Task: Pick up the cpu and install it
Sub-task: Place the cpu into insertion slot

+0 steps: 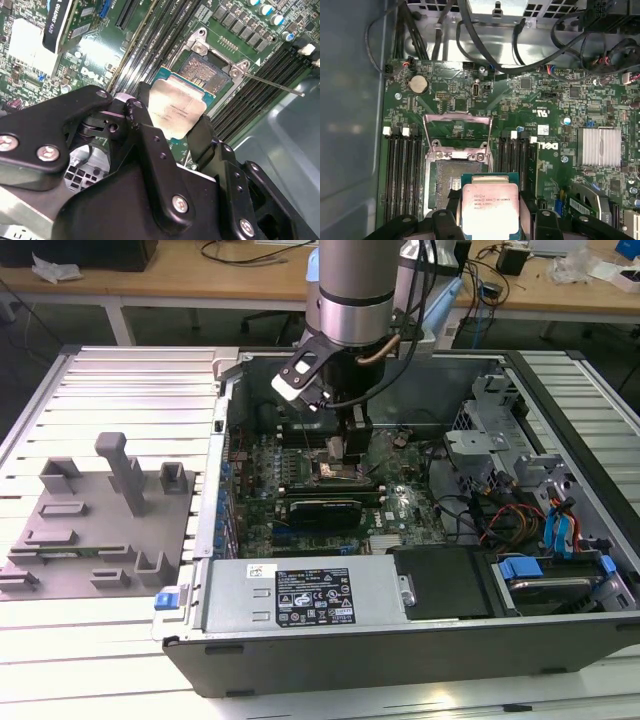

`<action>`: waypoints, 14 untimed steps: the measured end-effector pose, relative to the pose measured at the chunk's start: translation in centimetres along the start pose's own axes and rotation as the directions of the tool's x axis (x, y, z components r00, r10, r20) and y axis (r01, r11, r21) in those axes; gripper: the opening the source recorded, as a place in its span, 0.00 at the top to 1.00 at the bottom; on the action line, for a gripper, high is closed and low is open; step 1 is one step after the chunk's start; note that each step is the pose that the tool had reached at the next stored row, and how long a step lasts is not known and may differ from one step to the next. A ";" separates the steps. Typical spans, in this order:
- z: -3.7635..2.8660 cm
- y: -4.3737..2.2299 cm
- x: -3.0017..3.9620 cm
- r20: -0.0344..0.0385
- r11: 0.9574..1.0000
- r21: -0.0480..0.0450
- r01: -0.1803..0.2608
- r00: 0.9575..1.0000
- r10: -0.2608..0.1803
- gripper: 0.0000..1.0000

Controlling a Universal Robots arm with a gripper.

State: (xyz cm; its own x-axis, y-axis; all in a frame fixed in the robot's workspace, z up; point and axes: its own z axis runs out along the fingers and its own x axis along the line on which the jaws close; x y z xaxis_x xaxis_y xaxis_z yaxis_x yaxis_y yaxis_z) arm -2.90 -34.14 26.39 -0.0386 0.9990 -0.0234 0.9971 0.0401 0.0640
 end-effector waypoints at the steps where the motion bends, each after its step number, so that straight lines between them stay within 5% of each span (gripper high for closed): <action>1: 0.02 0.00 0.01 0.000 1.000 0.000 0.000 1.000 0.000 0.45; 14: 2.16 -0.13 1.32 0.000 1.000 -0.001 0.001 1.000 -0.001 0.45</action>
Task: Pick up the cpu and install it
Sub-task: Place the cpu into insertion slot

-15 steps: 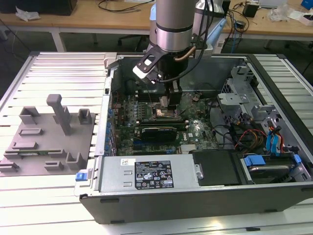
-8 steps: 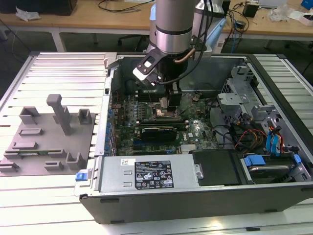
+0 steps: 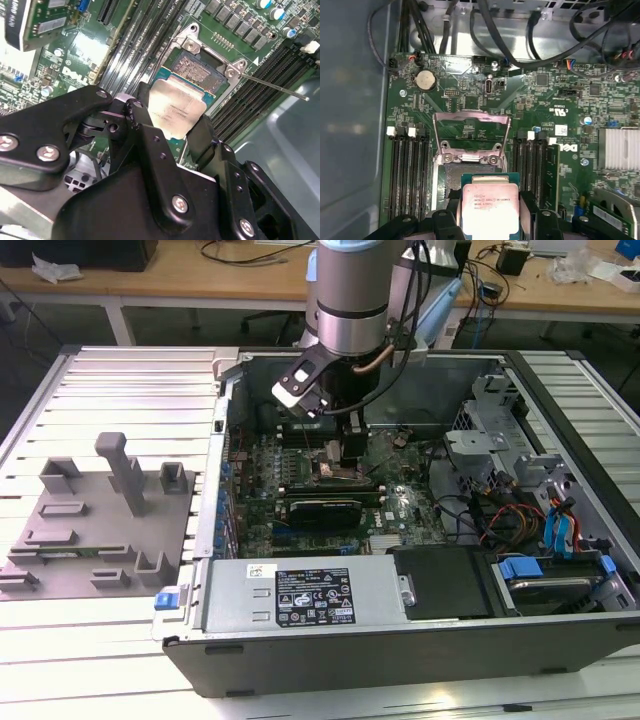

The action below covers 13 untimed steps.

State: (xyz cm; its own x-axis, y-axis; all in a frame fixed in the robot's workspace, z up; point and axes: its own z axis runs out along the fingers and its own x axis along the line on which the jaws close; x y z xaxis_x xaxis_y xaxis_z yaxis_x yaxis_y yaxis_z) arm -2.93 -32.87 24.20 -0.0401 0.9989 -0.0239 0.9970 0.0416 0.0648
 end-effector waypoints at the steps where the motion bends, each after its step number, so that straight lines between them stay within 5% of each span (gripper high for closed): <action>1: 0.34 -0.05 0.05 0.000 1.000 0.000 0.000 1.000 0.000 0.45; 13: 0.87 -0.11 0.06 0.000 1.000 0.000 0.000 1.000 0.000 0.45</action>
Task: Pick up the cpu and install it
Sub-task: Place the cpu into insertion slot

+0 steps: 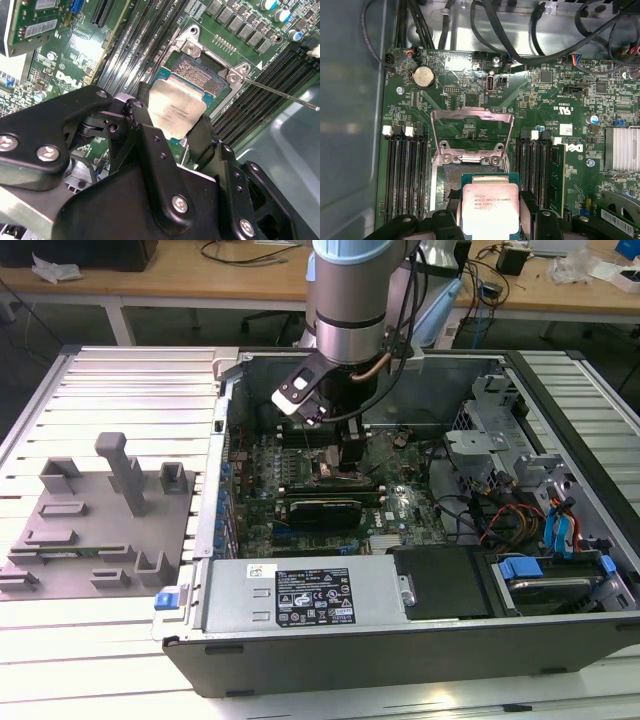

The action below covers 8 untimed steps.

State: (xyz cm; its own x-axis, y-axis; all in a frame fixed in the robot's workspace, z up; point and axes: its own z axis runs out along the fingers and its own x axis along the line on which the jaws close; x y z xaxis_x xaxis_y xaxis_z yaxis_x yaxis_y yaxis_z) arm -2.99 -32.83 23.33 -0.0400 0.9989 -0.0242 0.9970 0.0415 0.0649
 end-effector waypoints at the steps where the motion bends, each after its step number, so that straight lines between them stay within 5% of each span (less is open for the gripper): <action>1: 0.05 0.00 0.00 0.000 1.000 0.000 0.000 1.000 0.000 0.45; 8: 0.42 -0.03 0.01 0.000 1.000 0.000 0.000 1.000 0.000 0.45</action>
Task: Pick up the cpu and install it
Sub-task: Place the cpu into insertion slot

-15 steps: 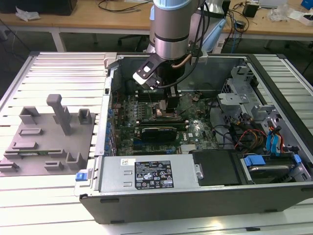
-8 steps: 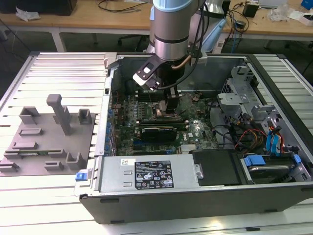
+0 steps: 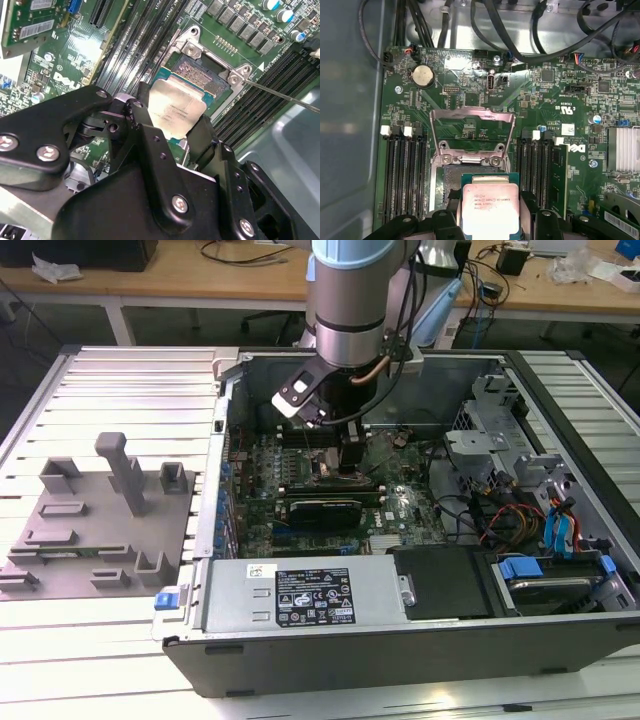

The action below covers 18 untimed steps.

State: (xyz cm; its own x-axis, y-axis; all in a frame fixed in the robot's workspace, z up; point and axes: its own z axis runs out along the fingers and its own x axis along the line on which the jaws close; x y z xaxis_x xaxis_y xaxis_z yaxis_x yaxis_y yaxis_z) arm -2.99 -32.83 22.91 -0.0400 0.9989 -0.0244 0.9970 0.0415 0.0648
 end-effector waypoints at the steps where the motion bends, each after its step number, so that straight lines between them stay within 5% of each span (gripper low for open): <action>1: 0.09 -0.01 0.00 0.000 1.000 0.000 0.000 1.000 0.000 0.45; 10: 0.80 -0.06 0.07 0.003 1.000 0.000 0.000 1.000 0.000 0.45; 12: 0.80 -0.04 0.54 0.005 1.000 0.000 0.000 1.000 0.000 0.45; 15: 0.82 -0.01 1.19 0.022 1.000 0.001 0.002 1.000 -0.002 0.45; 17: 0.89 -0.01 1.37 0.044 1.000 0.004 0.003 0.999 -0.004 0.45; 18: 0.97 -0.01 1.40 0.047 1.000 0.004 0.004 0.999 -0.004 0.45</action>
State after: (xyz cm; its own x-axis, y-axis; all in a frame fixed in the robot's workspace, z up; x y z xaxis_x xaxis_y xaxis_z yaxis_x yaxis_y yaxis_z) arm -3.00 -31.45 21.90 -0.0407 0.9966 -0.0718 0.9972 0.0450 0.0604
